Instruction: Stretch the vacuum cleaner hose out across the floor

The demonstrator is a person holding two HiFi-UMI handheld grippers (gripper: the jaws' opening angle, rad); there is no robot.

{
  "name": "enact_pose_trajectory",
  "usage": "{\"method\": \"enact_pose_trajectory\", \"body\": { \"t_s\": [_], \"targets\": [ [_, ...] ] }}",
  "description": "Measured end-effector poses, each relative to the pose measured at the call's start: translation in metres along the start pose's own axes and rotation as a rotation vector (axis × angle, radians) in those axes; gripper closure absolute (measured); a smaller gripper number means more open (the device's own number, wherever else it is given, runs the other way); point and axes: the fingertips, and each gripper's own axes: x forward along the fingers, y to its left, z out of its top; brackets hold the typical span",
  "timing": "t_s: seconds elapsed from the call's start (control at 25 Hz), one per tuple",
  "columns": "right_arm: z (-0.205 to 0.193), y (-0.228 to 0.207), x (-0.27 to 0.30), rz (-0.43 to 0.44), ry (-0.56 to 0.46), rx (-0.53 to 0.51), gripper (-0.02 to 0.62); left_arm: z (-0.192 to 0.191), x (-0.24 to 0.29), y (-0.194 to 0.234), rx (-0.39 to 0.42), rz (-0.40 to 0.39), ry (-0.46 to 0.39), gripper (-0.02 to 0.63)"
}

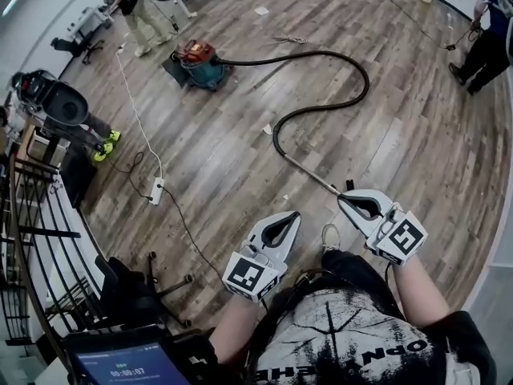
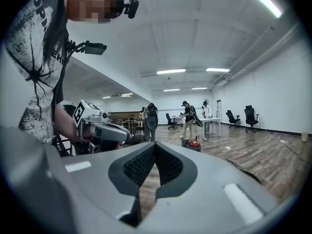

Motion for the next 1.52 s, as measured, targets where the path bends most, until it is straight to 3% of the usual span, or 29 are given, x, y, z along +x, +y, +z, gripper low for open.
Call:
{"method": "enact_pose_trajectory", "body": {
  "t_s": [0.36, 0.8, 1.12, 1.24, 1.4, 1.52],
  "targets": [
    [0.007, -0.108, 0.013, 0.026, -0.017, 0.008, 0.589, 0.033, 0.079, 0.052, 0.014, 0.077, 0.009, 0.606],
    [-0.02, -0.167, 0.032, 0.023, 0.017, 0.058, 0.589, 0.022, 0.132, 0.084, -0.014, 0.077, 0.05, 0.606],
    [-0.032, -0.194, 0.086, -0.05, 0.084, 0.059, 0.589, 0.015, 0.164, 0.155, -0.037, -0.037, 0.056, 0.606],
    [-0.029, -0.207, 0.113, -0.088, 0.114, -0.002, 0.589, 0.025, 0.174, 0.192, -0.028, -0.108, 0.045, 0.606],
    [-0.031, -0.232, 0.139, -0.198, 0.189, 0.015, 0.589, 0.032, 0.188, 0.235, 0.006, -0.218, 0.058, 0.606],
    [-0.036, -0.254, 0.164, -0.246, 0.171, 0.019, 0.589, 0.037, 0.196, 0.268, 0.018, -0.248, 0.063, 0.606]
  ]
}}
